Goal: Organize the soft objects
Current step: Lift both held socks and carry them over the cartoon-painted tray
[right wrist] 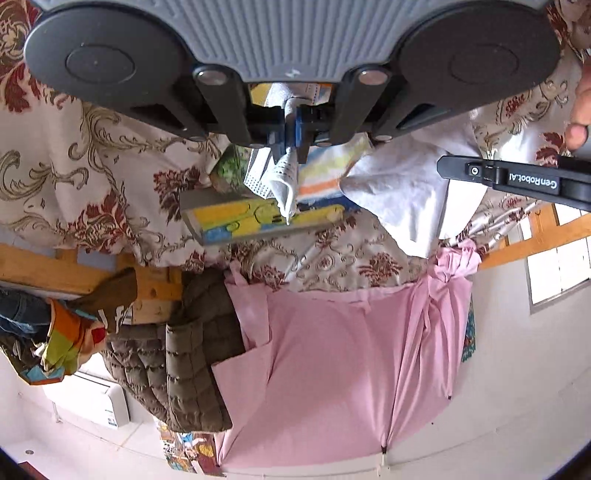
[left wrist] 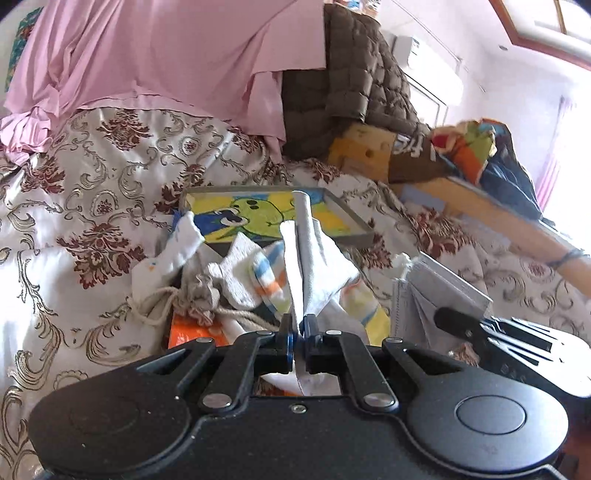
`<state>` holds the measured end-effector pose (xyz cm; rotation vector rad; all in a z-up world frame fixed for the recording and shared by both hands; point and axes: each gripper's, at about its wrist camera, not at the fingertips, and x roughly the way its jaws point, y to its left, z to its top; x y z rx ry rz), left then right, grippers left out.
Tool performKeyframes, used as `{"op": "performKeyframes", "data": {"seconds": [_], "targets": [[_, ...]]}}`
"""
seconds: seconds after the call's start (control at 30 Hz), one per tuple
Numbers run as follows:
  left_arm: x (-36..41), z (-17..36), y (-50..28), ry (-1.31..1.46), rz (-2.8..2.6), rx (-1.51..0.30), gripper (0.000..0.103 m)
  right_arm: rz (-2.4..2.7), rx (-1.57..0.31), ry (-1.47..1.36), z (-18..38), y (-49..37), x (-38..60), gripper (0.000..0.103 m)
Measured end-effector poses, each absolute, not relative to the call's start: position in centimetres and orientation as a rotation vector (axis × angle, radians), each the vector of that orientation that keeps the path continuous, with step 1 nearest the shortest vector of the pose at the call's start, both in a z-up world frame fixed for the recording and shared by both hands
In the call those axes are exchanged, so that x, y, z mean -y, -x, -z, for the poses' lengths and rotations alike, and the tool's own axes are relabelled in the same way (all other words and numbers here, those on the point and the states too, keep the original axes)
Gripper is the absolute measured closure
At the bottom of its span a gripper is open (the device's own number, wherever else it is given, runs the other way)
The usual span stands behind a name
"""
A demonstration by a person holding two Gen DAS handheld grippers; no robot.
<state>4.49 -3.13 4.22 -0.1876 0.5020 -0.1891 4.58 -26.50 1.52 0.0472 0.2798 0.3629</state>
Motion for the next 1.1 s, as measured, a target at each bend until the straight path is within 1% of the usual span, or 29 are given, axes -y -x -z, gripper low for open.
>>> {"op": "performKeyframes", "data": {"seconds": [0.2, 0.27, 0.4, 0.5, 0.63, 0.8, 0.83, 0.87, 0.9, 0.93, 0.97, 1.0, 1.03, 1.07, 1.1], "targets": [[2.5, -6.3, -6.6, 0.15, 0.166, -0.492, 0.098, -0.392, -0.269, -0.092, -4.3, -7.5, 27.0, 0.098], [2.2, -7.6, -7.9, 0.132, 0.171, -0.479, 0.096, -0.405, -0.263, -0.088, -5.3, -9.4, 26.8, 0.098], [1.2, -10.4, -11.8, 0.154, 0.176, -0.478, 0.093, -0.436, -0.28, -0.11, -7.5, -15.0, 25.8, 0.098], [0.6, -11.8, -15.1, 0.153, 0.173, -0.462, 0.093, -0.449, -0.306, -0.108, -8.0, -19.5, 24.6, 0.097], [-0.3, -10.6, -19.7, 0.178, 0.179, -0.523, 0.095, -0.46, -0.339, -0.091, -7.1, -24.1, 23.3, 0.097], [-2.0, -7.2, -20.9, 0.235, 0.223, -0.589, 0.096, -0.496, -0.37, -0.076, -5.5, -26.7, 21.8, 0.097], [-2.3, -6.8, -20.7, 0.239, 0.249, -0.594, 0.091, -0.5, -0.369, -0.074, -5.3, -26.9, 21.6, 0.097], [-2.5, -6.4, -20.5, 0.228, 0.27, -0.598, 0.083, -0.502, -0.367, -0.073, -5.1, -27.1, 21.3, 0.097], [-2.6, -6.1, -20.2, 0.214, 0.294, -0.6, 0.079, -0.503, -0.365, -0.073, -5.0, -27.3, 21.1, 0.097], [-2.8, -5.7, -19.9, 0.195, 0.318, -0.611, 0.07, -0.501, -0.364, -0.074, -4.9, -27.6, 20.8, 0.097], [-2.9, -5.2, -19.7, 0.187, 0.332, -0.623, 0.066, -0.501, -0.364, -0.074, -4.8, -27.7, 20.6, 0.097], [-3.1, -4.8, -19.5, 0.186, 0.344, -0.639, 0.065, -0.501, -0.365, -0.072, -4.7, -27.9, 20.4, 0.097], [-3.2, -4.4, -19.4, 0.19, 0.357, -0.657, 0.06, -0.502, -0.367, -0.069, -4.7, -28.1, 20.2, 0.097], [-3.3, -4.0, -19.2, 0.193, 0.371, -0.67, 0.052, -0.506, -0.37, -0.064, -4.7, -28.2, 19.9, 0.097], [-3.4, -3.6, -19.0, 0.191, 0.38, -0.678, 0.047, -0.508, -0.371, -0.06, -4.8, -28.3, 19.8, 0.097]]}}
